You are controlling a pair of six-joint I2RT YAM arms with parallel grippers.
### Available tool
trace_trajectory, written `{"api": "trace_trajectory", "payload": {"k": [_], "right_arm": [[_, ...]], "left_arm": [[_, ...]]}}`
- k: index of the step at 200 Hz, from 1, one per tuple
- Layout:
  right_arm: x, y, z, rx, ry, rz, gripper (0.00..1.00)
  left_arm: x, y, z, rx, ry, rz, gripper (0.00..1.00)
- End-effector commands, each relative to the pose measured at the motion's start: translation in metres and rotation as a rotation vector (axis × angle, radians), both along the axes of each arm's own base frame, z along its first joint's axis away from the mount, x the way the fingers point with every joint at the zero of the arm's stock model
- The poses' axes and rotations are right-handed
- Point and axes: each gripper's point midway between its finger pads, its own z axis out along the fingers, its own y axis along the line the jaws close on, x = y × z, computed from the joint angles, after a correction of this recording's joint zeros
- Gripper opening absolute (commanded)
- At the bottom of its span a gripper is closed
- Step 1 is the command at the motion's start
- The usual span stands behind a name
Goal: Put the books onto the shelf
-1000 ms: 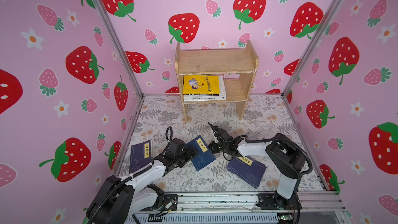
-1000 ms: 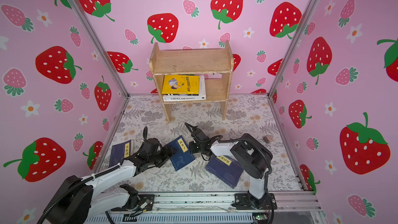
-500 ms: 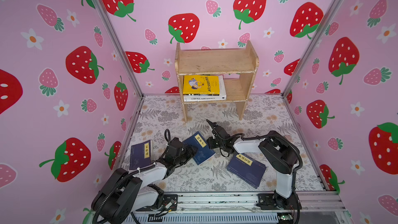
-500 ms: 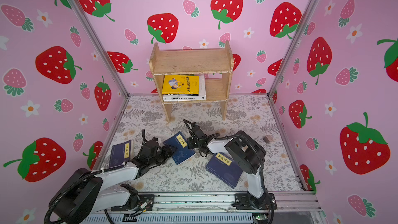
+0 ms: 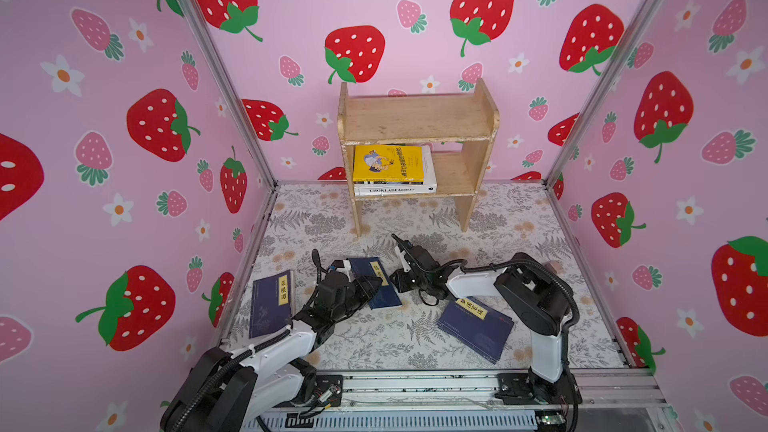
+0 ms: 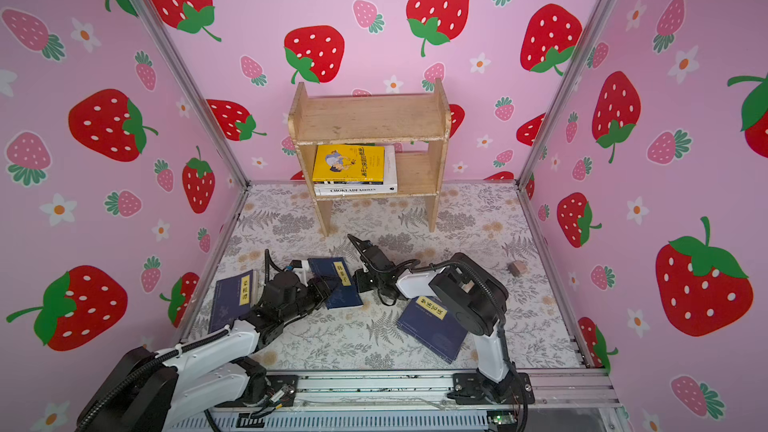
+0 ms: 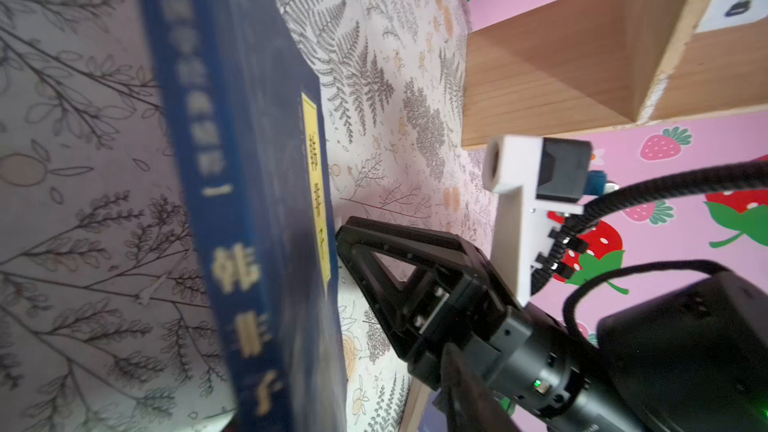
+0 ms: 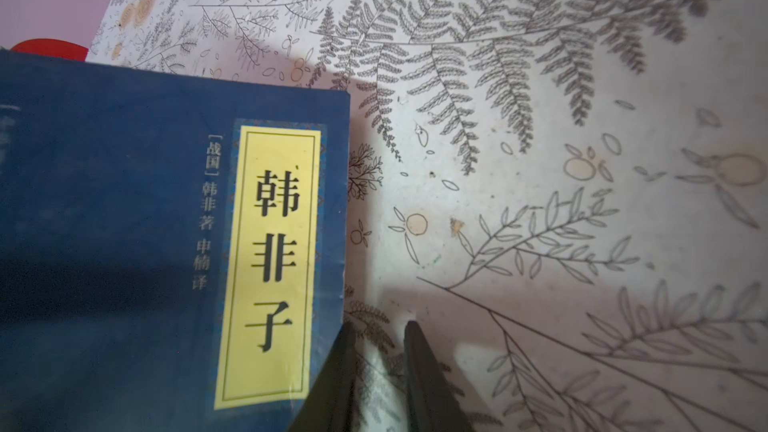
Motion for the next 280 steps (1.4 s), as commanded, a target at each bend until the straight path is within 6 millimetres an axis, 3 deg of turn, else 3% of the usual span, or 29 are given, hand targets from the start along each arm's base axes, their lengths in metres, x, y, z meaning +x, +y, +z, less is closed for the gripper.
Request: {"api": "trace_trajectory", "payload": {"k": [1, 27, 52, 86, 106, 113, 137, 149, 153, 170, 203, 219, 241, 260, 280], "right_arm": [[-0.028, -0.022, -0.048, -0.144, 0.132, 0.026, 0.24], [-0.027, -0.024, -0.047, -0.145, 0.127, 0.022, 0.24], [-0.026, -0.023, -0.044, -0.141, 0.12, 0.021, 0.24], [-0.022, -0.016, -0.026, -0.109, 0.089, 0.023, 0.24], [-0.015, -0.013, -0.004, -0.077, 0.053, 0.015, 0.29], [-0.01, -0.014, 0.006, -0.061, 0.037, 0.006, 0.31], [0.009, -0.022, 0.05, 0.017, -0.014, -0.046, 0.43], [0.02, -0.03, 0.079, 0.067, -0.047, -0.08, 0.51], [0.024, -0.034, 0.089, 0.084, -0.061, -0.095, 0.58], [0.039, -0.053, 0.141, 0.169, -0.134, -0.164, 0.7], [0.057, -0.104, 0.263, 0.387, -0.332, -0.302, 0.9], [0.053, -0.128, 0.321, 0.51, -0.441, -0.351, 1.0], [0.037, -0.15, 0.382, 0.664, -0.548, -0.365, 1.0], [0.021, -0.156, 0.421, 0.778, -0.592, -0.326, 1.0], [0.005, -0.148, 0.446, 0.905, -0.578, -0.23, 1.0]], "left_arm": [[0.007, -0.004, 0.012, -0.013, -0.006, 0.008, 0.47], [0.003, 0.003, 0.007, 0.048, 0.045, 0.021, 0.35], [-0.001, 0.009, 0.003, 0.092, 0.076, 0.03, 0.3], [-0.003, 0.012, -0.004, 0.122, 0.124, 0.035, 0.12], [-0.002, 0.01, -0.005, 0.12, 0.134, 0.034, 0.07], [-0.001, 0.009, -0.002, 0.118, 0.132, 0.029, 0.0], [-0.002, 0.006, 0.021, 0.114, 0.105, -0.002, 0.0], [-0.004, 0.005, 0.044, 0.114, 0.065, -0.019, 0.0], [-0.005, 0.006, 0.052, 0.114, 0.049, -0.025, 0.0], [-0.01, 0.009, 0.098, 0.121, -0.06, -0.052, 0.0], [-0.019, 0.014, 0.222, 0.145, -0.359, -0.105, 0.0], [-0.019, 0.02, 0.274, 0.154, -0.474, -0.081, 0.0], [-0.011, 0.018, 0.333, 0.103, -0.638, -0.048, 0.0], [-0.003, 0.015, 0.386, 0.057, -0.782, -0.017, 0.0], [0.009, 0.017, 0.438, 0.004, -0.917, 0.058, 0.0]]}}
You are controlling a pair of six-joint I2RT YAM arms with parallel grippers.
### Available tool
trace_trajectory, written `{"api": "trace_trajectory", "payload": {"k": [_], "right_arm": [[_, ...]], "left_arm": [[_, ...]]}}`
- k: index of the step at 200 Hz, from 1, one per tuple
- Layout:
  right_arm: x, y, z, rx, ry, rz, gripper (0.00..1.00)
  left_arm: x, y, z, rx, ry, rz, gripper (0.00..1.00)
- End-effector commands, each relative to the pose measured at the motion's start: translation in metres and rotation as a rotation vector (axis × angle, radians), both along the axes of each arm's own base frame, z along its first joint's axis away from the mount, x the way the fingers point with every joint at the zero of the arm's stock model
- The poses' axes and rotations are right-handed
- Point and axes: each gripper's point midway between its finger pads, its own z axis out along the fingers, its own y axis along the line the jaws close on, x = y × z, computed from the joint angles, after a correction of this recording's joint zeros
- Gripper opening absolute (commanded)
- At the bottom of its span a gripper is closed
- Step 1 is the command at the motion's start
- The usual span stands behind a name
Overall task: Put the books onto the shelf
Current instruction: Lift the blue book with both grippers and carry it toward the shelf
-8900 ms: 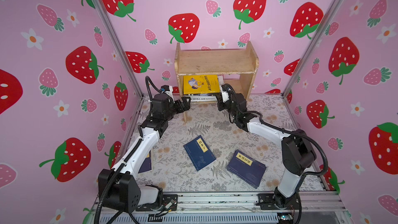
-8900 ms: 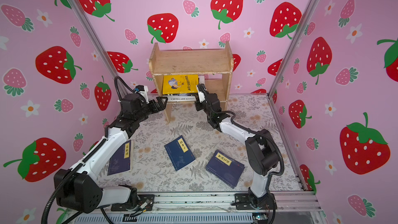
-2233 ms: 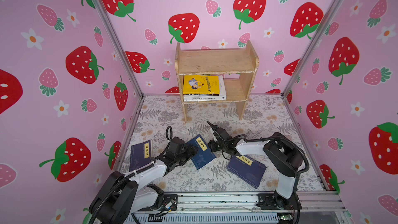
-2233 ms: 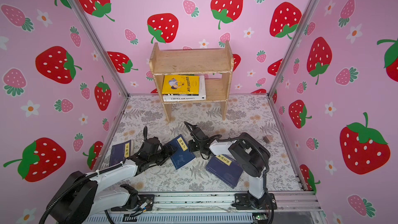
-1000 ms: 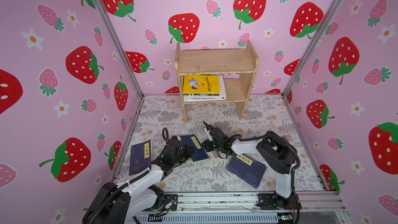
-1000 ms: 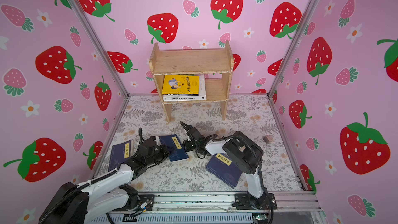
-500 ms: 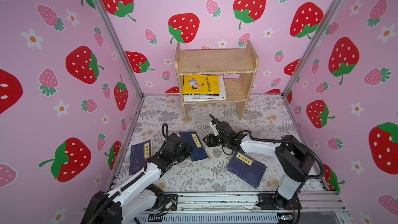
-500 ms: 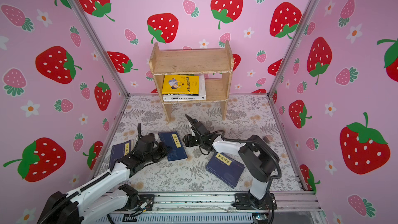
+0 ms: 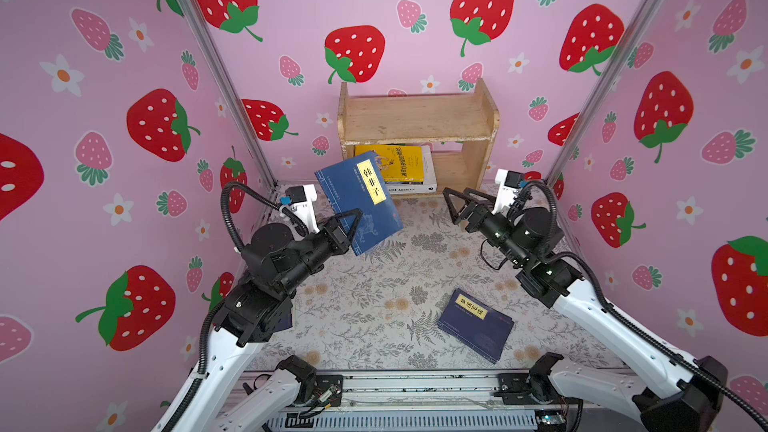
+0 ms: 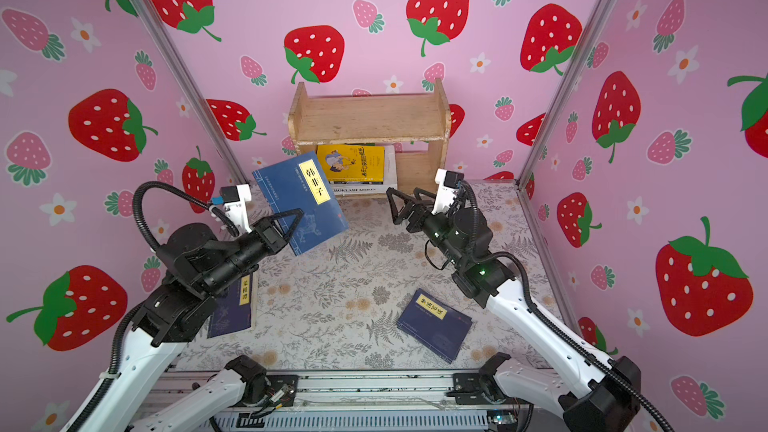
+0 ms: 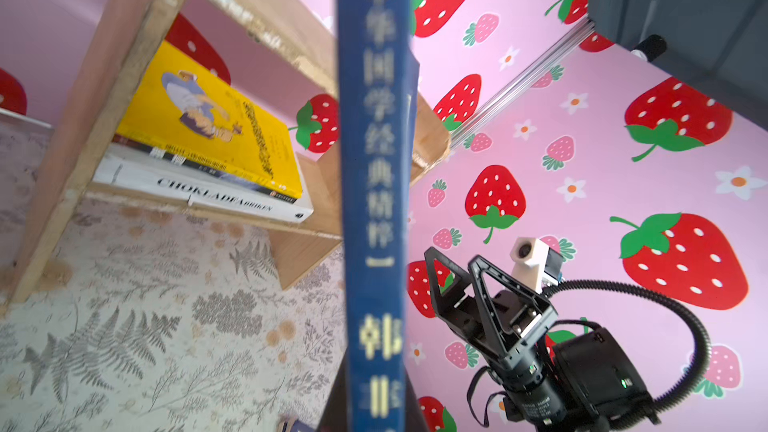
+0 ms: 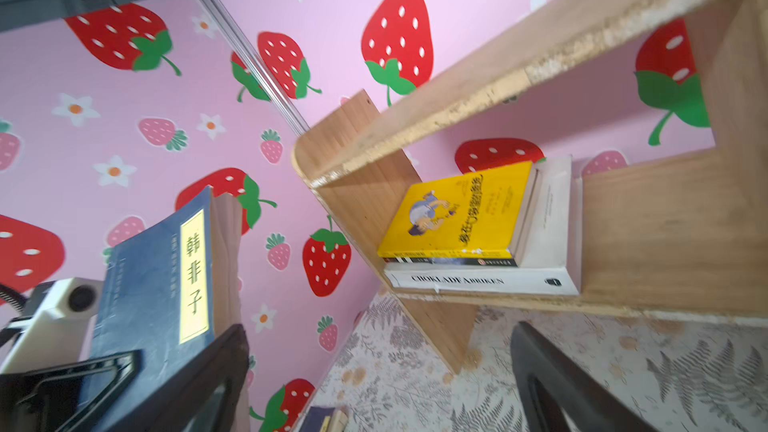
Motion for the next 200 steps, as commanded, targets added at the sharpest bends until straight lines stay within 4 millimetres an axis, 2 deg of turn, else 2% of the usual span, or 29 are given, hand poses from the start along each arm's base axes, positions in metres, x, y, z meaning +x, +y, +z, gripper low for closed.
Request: {"api": "trace_trajectory", "payload": {"k": [1, 26, 58, 92, 123, 152, 174, 186, 200], "right_arm": [[-0.018, 0.006, 0.039, 0.139, -0.067, 0.12, 1.0], [-0.038, 0.027, 0.049, 0.291, -0.076, 0.348, 1.0], [-0.045, 0.052, 0.056, 0.383, -0.074, 0.53, 1.0], [-0.044, 0.078, 0.062, 0.403, -0.066, 0.594, 1.0], [-0.039, 0.094, 0.065, 0.447, -0.058, 0.623, 0.99], [-0.03, 0.101, 0.067, 0.503, -0.05, 0.628, 0.92], [-0.02, 0.104, 0.065, 0.538, -0.026, 0.608, 0.81], [-0.016, 0.103, 0.064, 0.56, -0.017, 0.598, 0.67], [-0.013, 0.103, 0.062, 0.592, -0.004, 0.596, 0.58]], "left_arm": [[0.014, 0.004, 0.074, -0.079, -0.229, 0.067, 0.0], [0.027, 0.002, 0.116, -0.154, -0.339, 0.088, 0.0], [0.042, -0.01, 0.138, -0.238, -0.414, 0.064, 0.0], [0.059, -0.022, 0.135, -0.289, -0.397, 0.038, 0.0], [0.068, -0.033, 0.127, -0.334, -0.371, -0.002, 0.0], [0.073, -0.045, 0.117, -0.363, -0.341, -0.038, 0.0], [0.072, -0.054, 0.109, -0.381, -0.317, -0.061, 0.0], [0.071, -0.058, 0.105, -0.384, -0.31, -0.073, 0.0], [0.07, -0.062, 0.101, -0.384, -0.296, -0.083, 0.0]]}}
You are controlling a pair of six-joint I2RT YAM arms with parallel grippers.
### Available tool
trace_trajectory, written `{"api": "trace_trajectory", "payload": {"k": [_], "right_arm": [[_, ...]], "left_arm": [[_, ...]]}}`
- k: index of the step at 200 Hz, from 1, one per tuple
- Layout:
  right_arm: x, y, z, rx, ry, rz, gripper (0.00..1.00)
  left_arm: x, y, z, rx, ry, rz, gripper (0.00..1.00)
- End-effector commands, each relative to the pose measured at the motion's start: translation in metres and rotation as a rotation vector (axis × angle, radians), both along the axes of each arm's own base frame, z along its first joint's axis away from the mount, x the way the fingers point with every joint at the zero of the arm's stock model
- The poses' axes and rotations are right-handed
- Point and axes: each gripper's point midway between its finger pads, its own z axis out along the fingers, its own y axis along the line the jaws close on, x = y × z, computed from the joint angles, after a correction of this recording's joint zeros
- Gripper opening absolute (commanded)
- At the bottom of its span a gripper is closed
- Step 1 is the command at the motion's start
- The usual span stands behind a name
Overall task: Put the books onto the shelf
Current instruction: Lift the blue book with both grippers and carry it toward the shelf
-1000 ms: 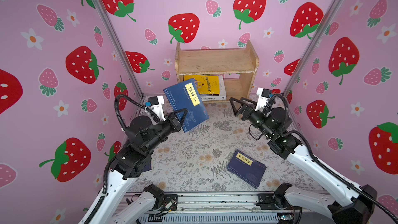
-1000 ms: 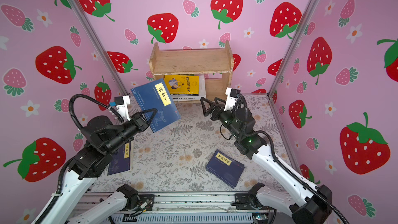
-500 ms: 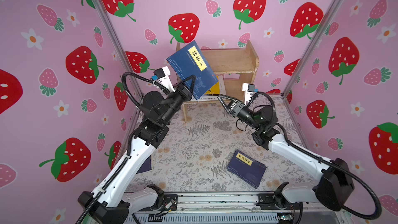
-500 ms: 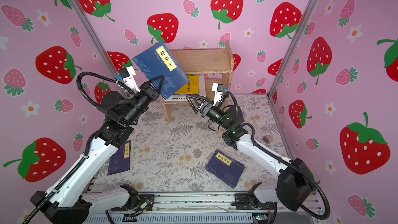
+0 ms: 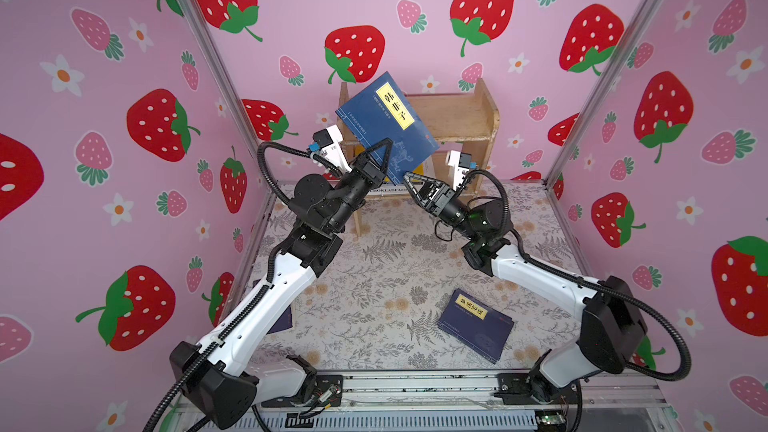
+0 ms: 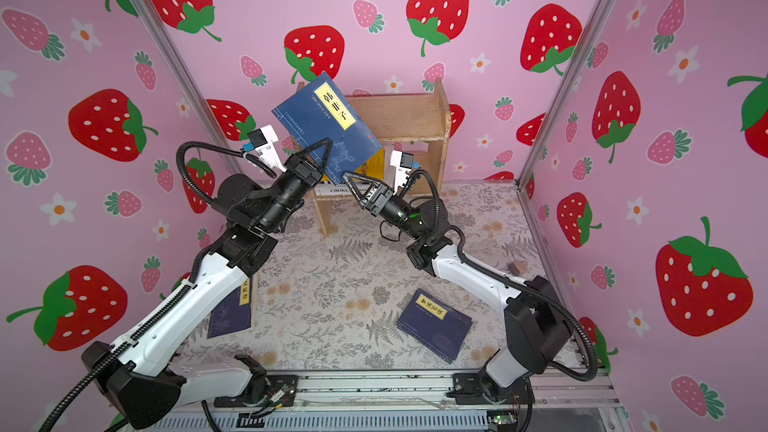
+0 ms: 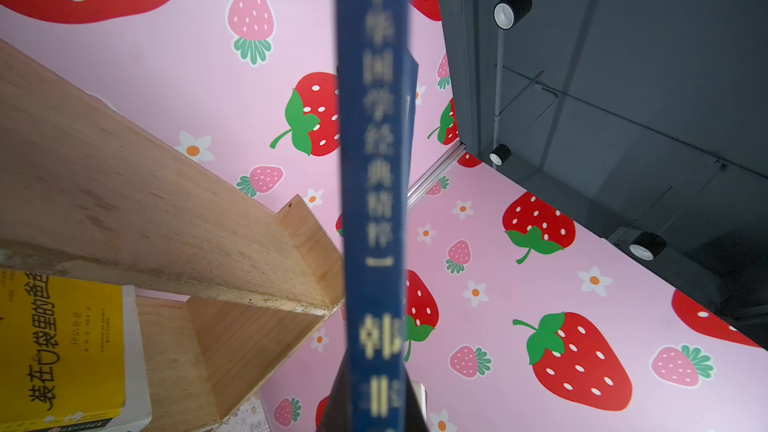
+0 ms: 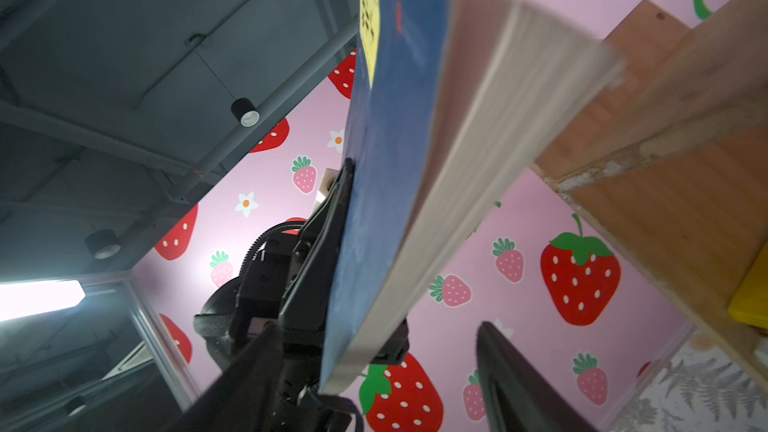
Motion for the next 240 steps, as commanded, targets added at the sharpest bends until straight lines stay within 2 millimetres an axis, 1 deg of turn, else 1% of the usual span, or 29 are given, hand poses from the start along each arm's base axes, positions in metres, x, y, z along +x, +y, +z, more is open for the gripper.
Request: {"api": "trace_trajectory", "payload": {"k": [1, 6, 8, 15, 22, 30, 44, 61, 67, 69, 76, 93, 101, 109, 122, 135, 149, 162, 178, 193, 219, 240], "right_arm": [[-0.003, -0.012, 0.025, 0.128, -0.004, 0.005, 0.57], [-0.002, -0.012, 0.025, 0.136, 0.001, 0.007, 0.55], [-0.001, -0.012, 0.025, 0.137, 0.002, 0.006, 0.54], [0.0, -0.012, 0.025, 0.144, 0.009, 0.009, 0.52], [0.0, -0.012, 0.026, 0.151, 0.009, 0.01, 0.46], [0.002, -0.012, 0.025, 0.155, 0.017, 0.012, 0.43], [0.001, -0.013, 0.026, 0.165, 0.016, 0.016, 0.31], [0.003, -0.014, 0.022, 0.164, 0.033, 0.012, 0.17], [0.003, -0.015, 0.02, 0.163, 0.039, 0.01, 0.15], [0.004, -0.015, 0.019, 0.162, 0.043, 0.007, 0.15], [0.004, -0.017, 0.019, 0.162, 0.046, 0.003, 0.14], [0.004, -0.024, 0.016, 0.155, 0.045, -0.009, 0.1], [0.004, -0.028, 0.014, 0.144, 0.042, -0.008, 0.09], [0.003, -0.033, 0.013, 0.127, 0.034, -0.002, 0.09], [-0.001, -0.037, 0.009, 0.069, 0.014, 0.024, 0.09], [-0.006, -0.04, 0.003, -0.006, -0.007, 0.076, 0.09], [-0.017, -0.047, -0.005, -0.064, -0.022, 0.138, 0.09], [-0.028, -0.052, -0.014, -0.125, -0.025, 0.179, 0.09], [-0.034, -0.057, -0.028, -0.206, -0.006, 0.18, 0.09], [-0.039, -0.063, -0.034, -0.263, -0.001, 0.155, 0.09], [-0.055, -0.075, -0.031, -0.261, -0.012, 0.147, 0.1], [-0.063, -0.084, -0.029, -0.248, -0.021, 0.121, 0.1]], "left_arm": [[-0.016, -0.002, 0.021, -0.067, -0.068, -0.044, 0.0], [-0.016, -0.003, 0.019, -0.065, -0.063, -0.046, 0.0], [-0.019, -0.007, 0.018, -0.057, -0.065, -0.068, 0.0], [-0.021, -0.011, 0.017, -0.049, -0.065, -0.082, 0.0], [-0.021, -0.014, 0.014, -0.046, -0.061, -0.087, 0.0], [-0.021, -0.015, 0.012, -0.046, -0.054, -0.087, 0.0], [-0.019, -0.017, 0.007, -0.042, -0.042, -0.087, 0.0], [-0.018, -0.018, 0.005, -0.04, -0.038, -0.089, 0.0], [-0.018, -0.018, 0.005, -0.039, -0.037, -0.089, 0.04], [-0.018, -0.019, 0.005, -0.038, -0.038, -0.091, 0.09], [-0.019, -0.018, 0.006, -0.035, -0.043, -0.092, 0.22], [-0.02, -0.017, 0.005, 0.0, -0.039, -0.076, 0.6], [-0.021, -0.014, 0.003, 0.027, -0.033, -0.062, 0.73], [-0.022, -0.011, 0.001, 0.06, -0.023, -0.043, 0.82], [-0.023, -0.002, -0.004, 0.123, 0.007, -0.016, 0.91], [-0.023, 0.008, -0.013, 0.196, 0.049, 0.009, 0.99], [-0.024, 0.016, -0.025, 0.277, 0.089, -0.006, 0.99], [-0.027, 0.019, -0.04, 0.329, 0.132, -0.046, 0.99], [-0.035, 0.017, -0.052, 0.346, 0.119, -0.116, 1.0], [-0.043, 0.014, -0.059, 0.343, 0.103, -0.166, 0.99], [-0.046, 0.008, -0.065, 0.331, 0.124, -0.212, 0.93], [-0.047, 0.006, -0.065, 0.317, 0.117, -0.23, 0.9]]}}
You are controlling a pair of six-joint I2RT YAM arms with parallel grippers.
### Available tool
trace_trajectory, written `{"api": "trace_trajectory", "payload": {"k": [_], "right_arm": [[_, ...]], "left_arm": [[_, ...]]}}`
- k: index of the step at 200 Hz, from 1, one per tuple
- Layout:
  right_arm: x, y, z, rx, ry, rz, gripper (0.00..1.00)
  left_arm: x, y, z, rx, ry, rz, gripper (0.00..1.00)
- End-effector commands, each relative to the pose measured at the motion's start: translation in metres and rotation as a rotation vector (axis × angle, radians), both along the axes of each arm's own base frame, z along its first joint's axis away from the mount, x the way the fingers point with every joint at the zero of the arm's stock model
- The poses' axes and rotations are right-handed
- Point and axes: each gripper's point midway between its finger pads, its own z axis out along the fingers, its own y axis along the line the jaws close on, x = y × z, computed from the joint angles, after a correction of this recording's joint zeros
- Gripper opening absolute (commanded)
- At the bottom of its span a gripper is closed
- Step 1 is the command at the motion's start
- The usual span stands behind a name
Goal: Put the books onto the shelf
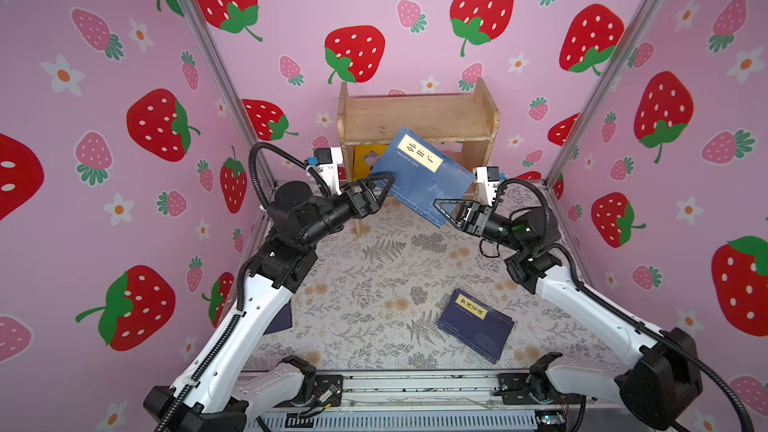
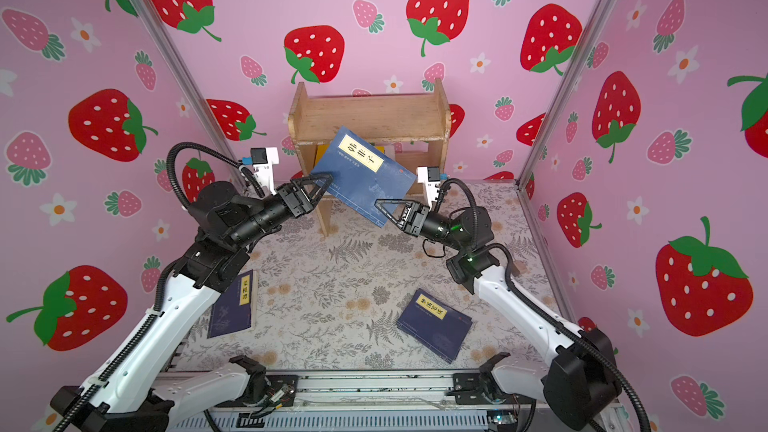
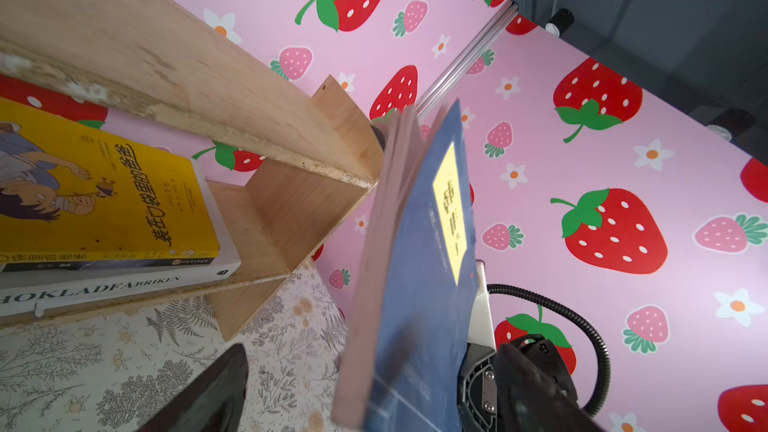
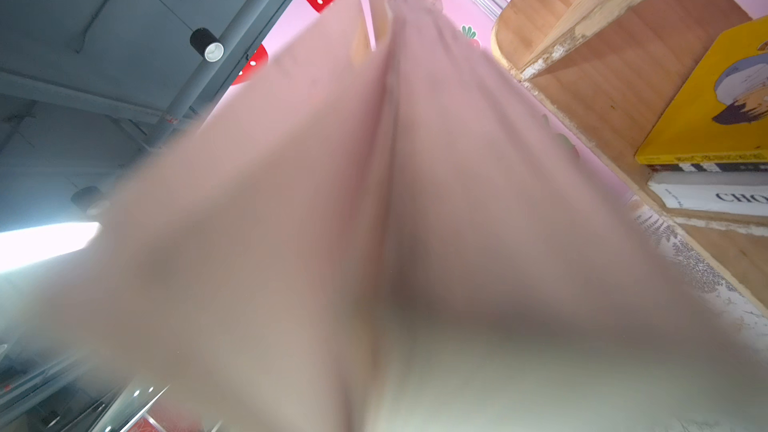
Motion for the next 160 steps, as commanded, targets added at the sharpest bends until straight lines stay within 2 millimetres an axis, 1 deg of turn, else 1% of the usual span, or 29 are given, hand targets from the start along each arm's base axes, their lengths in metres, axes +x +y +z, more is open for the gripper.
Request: {"api": "trace_trajectory", "payload": {"k": [1, 21, 41, 63, 82, 94, 99, 111, 113, 116, 119, 137, 145, 148, 160], "right_arm": [[-0.013, -0.009, 0.005, 0.004, -0.044, -0.006, 0.1], [-0.016, -0.01, 0.005, 0.0, -0.046, -0.002, 0.1], [-0.016, -0.008, 0.002, -0.006, -0.041, 0.015, 0.1], [-0.012, -0.004, -0.002, -0.011, -0.026, 0.022, 0.1], [-0.007, -0.001, -0.005, -0.017, -0.018, 0.017, 0.1], [-0.001, 0.0, -0.008, -0.024, -0.014, 0.004, 0.12], [0.001, 0.001, -0.009, -0.026, -0.011, -0.002, 0.15], [0.008, 0.002, -0.013, -0.026, 0.002, -0.017, 0.24], [0.01, 0.002, -0.014, -0.025, 0.004, -0.02, 0.26], [0.012, 0.003, -0.015, -0.025, 0.01, -0.026, 0.29], [0.014, 0.003, -0.017, -0.026, 0.018, -0.03, 0.33], [0.031, 0.004, -0.028, -0.037, 0.063, -0.079, 0.5], [0.04, 0.004, -0.037, -0.051, 0.091, -0.109, 0.51], [0.043, 0.004, -0.04, -0.056, 0.1, -0.121, 0.55], [0.057, 0.004, -0.055, -0.08, 0.143, -0.16, 0.58]], "left_arm": [[-0.007, -0.008, -0.001, -0.008, -0.006, -0.071, 0.9], [-0.01, -0.01, 0.005, -0.031, -0.026, -0.092, 0.82], [-0.013, -0.011, 0.011, -0.052, -0.045, -0.111, 0.63], [-0.014, -0.011, 0.012, -0.049, -0.053, -0.109, 0.38], [-0.013, -0.007, 0.01, -0.048, -0.051, -0.091, 0.23], [-0.013, -0.005, 0.009, -0.048, -0.047, -0.076, 0.18], [-0.012, -0.004, 0.008, -0.049, -0.044, -0.063, 0.16], [-0.006, 0.004, 0.002, -0.054, -0.023, -0.006, 0.07], [-0.004, 0.006, 0.001, -0.057, -0.018, 0.009, 0.07], [-0.002, 0.008, -0.002, -0.061, -0.008, 0.03, 0.02], [0.001, 0.012, -0.005, -0.062, 0.007, 0.054, 0.0], [0.015, 0.035, -0.026, -0.101, 0.09, 0.212, 0.0], [0.022, 0.048, -0.038, -0.127, 0.133, 0.283, 0.0], [0.024, 0.052, -0.041, -0.137, 0.145, 0.307, 0.0], [0.033, 0.067, -0.049, -0.171, 0.167, 0.382, 0.0]]}}
